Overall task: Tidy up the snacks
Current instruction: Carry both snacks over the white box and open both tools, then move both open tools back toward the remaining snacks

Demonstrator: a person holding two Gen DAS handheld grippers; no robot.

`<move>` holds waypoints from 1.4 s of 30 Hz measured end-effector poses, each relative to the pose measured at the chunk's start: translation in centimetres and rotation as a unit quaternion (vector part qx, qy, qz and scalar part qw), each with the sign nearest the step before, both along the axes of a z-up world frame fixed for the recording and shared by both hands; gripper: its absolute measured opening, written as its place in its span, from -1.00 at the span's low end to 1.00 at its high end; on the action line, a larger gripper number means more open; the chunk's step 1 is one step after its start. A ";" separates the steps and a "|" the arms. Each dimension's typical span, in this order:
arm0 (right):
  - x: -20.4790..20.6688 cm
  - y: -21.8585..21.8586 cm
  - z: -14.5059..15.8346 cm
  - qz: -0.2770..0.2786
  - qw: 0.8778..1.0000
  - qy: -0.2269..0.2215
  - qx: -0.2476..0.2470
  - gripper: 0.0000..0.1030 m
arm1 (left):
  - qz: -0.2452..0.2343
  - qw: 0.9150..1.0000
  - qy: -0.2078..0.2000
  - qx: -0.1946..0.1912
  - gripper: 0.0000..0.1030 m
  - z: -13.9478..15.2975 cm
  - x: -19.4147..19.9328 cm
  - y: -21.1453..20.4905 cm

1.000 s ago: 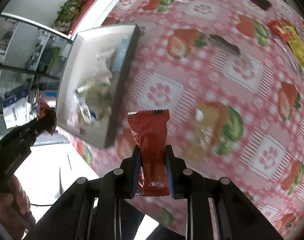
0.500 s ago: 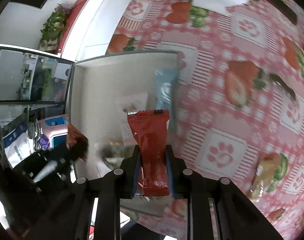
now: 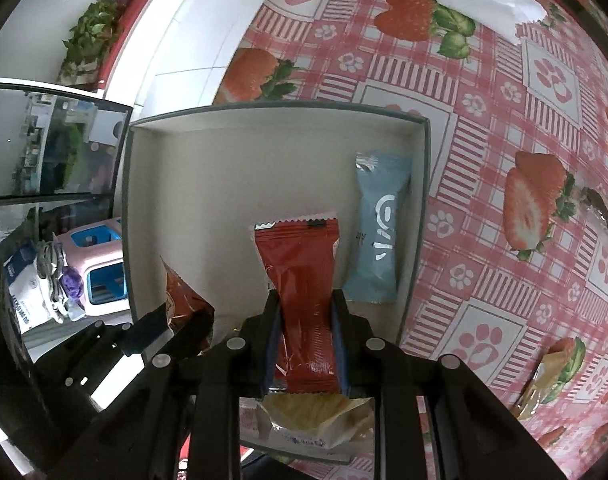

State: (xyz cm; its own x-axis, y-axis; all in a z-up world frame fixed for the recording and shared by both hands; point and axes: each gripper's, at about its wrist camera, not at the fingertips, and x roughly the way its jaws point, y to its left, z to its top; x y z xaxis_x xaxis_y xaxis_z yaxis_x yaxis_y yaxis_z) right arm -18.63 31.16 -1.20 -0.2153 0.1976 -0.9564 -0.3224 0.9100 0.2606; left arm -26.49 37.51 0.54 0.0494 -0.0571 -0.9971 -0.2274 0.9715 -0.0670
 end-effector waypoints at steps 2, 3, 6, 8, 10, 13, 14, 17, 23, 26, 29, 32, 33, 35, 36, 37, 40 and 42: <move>0.1 0.1 -0.3 -0.002 1.000 0.005 -0.002 -0.51 | -0.004 1.000 0.004 -0.005 -0.32 -0.2 0.2 -0.2; 0.1 0.0 -0.3 -0.001 1.000 0.005 -0.004 -0.51 | -0.006 1.000 0.006 -0.006 0.02 -0.2 0.2 -0.4; 0.1 -0.5 -0.3 -0.004 1.000 0.006 -0.011 0.14 | -0.009 1.000 -0.001 0.011 0.53 0.1 0.1 -0.7; 0.2 -1.6 0.2 -0.012 1.000 -0.004 -0.011 0.84 | -0.015 1.000 -0.001 0.011 0.53 0.2 0.2 -1.0; 0.1 -2.1 0.8 -0.016 1.000 -0.013 -0.010 0.85 | -0.020 1.000 0.001 0.013 0.54 0.2 0.2 -1.2; 0.1 -3.4 1.3 -0.022 0.999 -0.018 -0.018 0.85 | -0.024 1.000 -0.002 0.020 0.55 0.4 0.1 -1.3; 0.0 -4.1 1.4 -0.027 0.999 -0.020 -0.024 0.85 | -0.024 1.000 -0.002 0.021 0.55 0.5 0.0 -1.3; -0.4 -7.0 1.5 -0.051 0.998 -0.019 -0.036 1.00 | -0.020 1.000 -0.005 0.019 0.55 0.9 -0.2 -1.4; -2.8 -14.7 0.8 -0.125 0.989 -0.006 -0.081 1.00 | -0.027 1.000 0.004 0.015 0.56 0.8 -0.7 -2.2; -4.5 -18.9 0.1 -0.169 0.980 0.011 -0.103 1.00 | -0.050 0.999 -0.004 0.014 0.56 1.4 -0.8 -3.6; -6.1 -22.7 -0.6 -0.205 0.971 0.030 -0.119 1.00 | -0.070 0.997 -0.013 0.015 0.56 1.9 -0.7 -5.1; -7.1 -26.1 -1.1 -0.230 0.963 0.041 -0.132 1.00 | -0.081 0.996 -0.015 0.020 0.56 2.2 -0.6 -6.2; -7.2 -26.9 -1.1 -0.233 0.963 0.042 -0.132 1.00 | -0.082 0.996 -0.016 0.022 0.56 2.2 -0.6 -6.5; -7.1 -28.6 -1.2 -0.236 0.962 0.042 -0.132 1.00 | -0.083 0.996 -0.018 0.029 0.56 2.3 -0.5 -7.3; -6.8 -29.2 -1.2 -0.232 0.963 0.040 -0.132 1.00 | -0.083 0.996 -0.018 0.032 0.56 2.3 -0.4 -7.8; -6.4 -29.9 -1.3 -0.227 0.964 0.038 -0.132 1.00 | -0.082 0.996 -0.018 0.035 0.56 2.4 -0.3 -8.1; -3.7 -31.1 -1.2 -0.186 0.973 0.016 -0.139 1.00 | -0.061 0.997 -0.015 0.039 0.56 2.7 -0.2 -9.0; -1.9 -30.6 -0.7 -0.157 0.977 -0.002 -0.142 1.00 | -0.053 0.998 -0.019 0.033 0.56 3.1 -0.3 -10.0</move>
